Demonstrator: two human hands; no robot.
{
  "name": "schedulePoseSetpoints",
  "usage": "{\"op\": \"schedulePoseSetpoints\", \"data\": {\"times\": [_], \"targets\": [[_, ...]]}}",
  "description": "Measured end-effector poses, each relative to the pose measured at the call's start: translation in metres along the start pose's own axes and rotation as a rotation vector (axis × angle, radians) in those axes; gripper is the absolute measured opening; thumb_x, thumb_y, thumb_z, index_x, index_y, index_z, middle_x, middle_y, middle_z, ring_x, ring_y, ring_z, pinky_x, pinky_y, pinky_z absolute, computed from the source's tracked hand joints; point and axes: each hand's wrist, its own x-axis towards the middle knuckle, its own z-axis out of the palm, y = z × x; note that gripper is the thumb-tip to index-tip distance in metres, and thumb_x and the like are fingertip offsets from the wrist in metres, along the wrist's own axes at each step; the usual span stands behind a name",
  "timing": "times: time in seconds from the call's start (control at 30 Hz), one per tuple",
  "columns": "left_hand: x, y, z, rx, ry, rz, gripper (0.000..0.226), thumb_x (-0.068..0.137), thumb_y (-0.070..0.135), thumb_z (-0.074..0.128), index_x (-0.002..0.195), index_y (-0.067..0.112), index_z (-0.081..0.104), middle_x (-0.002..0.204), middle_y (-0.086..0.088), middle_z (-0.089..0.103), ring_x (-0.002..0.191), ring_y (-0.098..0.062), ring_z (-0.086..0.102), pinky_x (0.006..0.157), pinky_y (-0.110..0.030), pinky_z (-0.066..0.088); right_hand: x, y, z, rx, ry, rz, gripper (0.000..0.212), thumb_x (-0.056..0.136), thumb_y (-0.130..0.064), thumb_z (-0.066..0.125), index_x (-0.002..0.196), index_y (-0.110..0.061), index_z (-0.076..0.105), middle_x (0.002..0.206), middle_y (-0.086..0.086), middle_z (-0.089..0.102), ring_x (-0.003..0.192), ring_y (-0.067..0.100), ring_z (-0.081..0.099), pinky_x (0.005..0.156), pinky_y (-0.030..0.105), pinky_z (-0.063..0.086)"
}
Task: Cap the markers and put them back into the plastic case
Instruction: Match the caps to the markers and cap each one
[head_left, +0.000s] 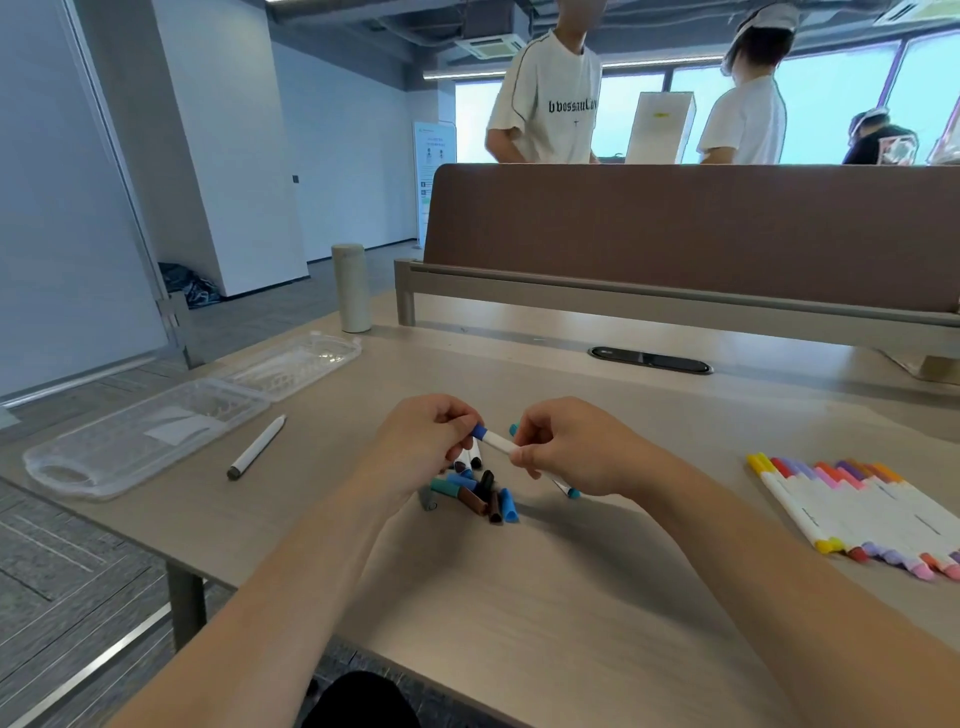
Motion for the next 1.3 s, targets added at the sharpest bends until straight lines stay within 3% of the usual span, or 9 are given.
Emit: {"op": "schedulePoseSetpoints", "data": {"times": [0.1, 0.23, 0.3, 0.4, 0.57, 0.73, 0.93, 1.13, 1.3], "targets": [[0.003, 0.002, -0.004, 0.076, 0.016, 0.031, 0.016, 0.097, 0.013, 0.054, 0.099, 0.018, 0.069, 0.081, 0.002, 0.072, 0.064, -0.012, 0.056, 0.055, -0.023, 0.045, 0.003, 0.003, 0.003, -0.024, 0.038, 0.062, 0.013, 0.091, -0.028, 0.067, 0.08, -0.023, 0.062, 0.081, -0.001, 0.067, 0.075, 0.014, 0.059, 0.07, 0.027, 0.048], [0.011, -0.001, -0.014, 0.213, 0.184, -0.016, 0.014, 0.097, 0.019, 0.053, 0.104, 0.022, 0.065, 0.097, 0.002, 0.068, 0.082, -0.013, 0.059, 0.072, -0.027, 0.047, 0.01, 0.006, 0.008, -0.23, 0.098, 0.202, 0.013, 0.091, -0.028, 0.064, 0.084, -0.018, 0.06, 0.087, 0.002, 0.064, 0.078, 0.015, 0.059, 0.065, 0.023, 0.044], [0.012, -0.003, -0.018, 0.199, 0.221, -0.047, 0.014, 0.097, 0.018, 0.053, 0.1, 0.02, 0.066, 0.094, 0.001, 0.067, 0.08, -0.013, 0.057, 0.075, -0.03, 0.047, 0.015, 0.007, 0.014, -0.305, 0.091, 0.252, 0.014, 0.091, -0.029, 0.061, 0.092, -0.014, 0.061, 0.083, 0.002, 0.06, 0.073, 0.014, 0.055, 0.065, 0.025, 0.042], [0.011, -0.004, -0.02, 0.15, 0.195, -0.061, 0.014, 0.095, 0.019, 0.053, 0.093, 0.02, 0.067, 0.084, 0.0, 0.067, 0.072, -0.015, 0.055, 0.071, -0.033, 0.047, 0.023, 0.004, 0.022, -0.364, 0.079, 0.3, 0.017, 0.092, -0.021, 0.059, 0.078, -0.015, 0.052, 0.072, 0.001, 0.052, 0.066, 0.014, 0.05, 0.059, 0.024, 0.037], [0.006, -0.006, -0.02, 0.105, 0.134, -0.06, 0.017, 0.094, 0.02, 0.056, 0.086, 0.014, 0.07, 0.075, 0.0, 0.066, 0.062, -0.016, 0.051, 0.064, -0.031, 0.043, 0.029, 0.0, 0.025, -0.399, 0.093, 0.352, 0.034, 0.1, -0.024, 0.047, 0.068, -0.016, 0.038, 0.069, 0.001, 0.044, 0.061, 0.015, 0.044, 0.068, 0.029, 0.038], [0.005, -0.007, -0.025, 0.137, 0.142, -0.054, 0.018, 0.096, 0.024, 0.054, 0.089, 0.018, 0.069, 0.077, 0.002, 0.066, 0.066, -0.014, 0.053, 0.067, -0.03, 0.044, 0.045, -0.007, 0.033, -0.422, 0.151, 0.336, 0.028, 0.095, -0.017, 0.053, 0.067, -0.015, 0.048, 0.066, 0.001, 0.048, 0.056, 0.016, 0.045, 0.049, 0.026, 0.03], [0.007, -0.01, -0.035, 0.08, 0.156, -0.063, 0.018, 0.094, 0.022, 0.056, 0.086, 0.016, 0.07, 0.076, 0.002, 0.067, 0.067, -0.014, 0.054, 0.066, -0.028, 0.043, 0.068, -0.037, 0.05, -0.399, 0.129, 0.263, 0.022, 0.09, -0.022, 0.055, 0.069, -0.015, 0.052, 0.064, 0.001, 0.051, 0.064, 0.021, 0.057, 0.059, 0.032, 0.045], [0.007, -0.018, -0.046, 0.085, 0.117, -0.064, 0.019, 0.094, 0.023, 0.056, 0.086, 0.016, 0.07, 0.074, 0.002, 0.067, 0.064, -0.012, 0.053, 0.065, -0.027, 0.042, 0.081, -0.051, 0.054, -0.481, 0.051, 0.293, 0.02, 0.088, -0.032, 0.06, 0.074, -0.018, 0.052, 0.071, -0.001, 0.055, 0.062, 0.014, 0.051, 0.055, 0.026, 0.037], [0.009, -0.025, -0.05, 0.115, 0.11, -0.075, 0.019, 0.095, 0.025, 0.055, 0.086, 0.017, 0.07, 0.074, 0.004, 0.067, 0.062, -0.01, 0.054, 0.063, -0.027, 0.044, 0.088, -0.058, 0.053, -0.497, -0.033, 0.316, 0.021, 0.088, -0.029, 0.061, 0.073, -0.018, 0.052, 0.073, 0.0, 0.054, 0.065, 0.016, 0.052, 0.06, 0.027, 0.04]]}}
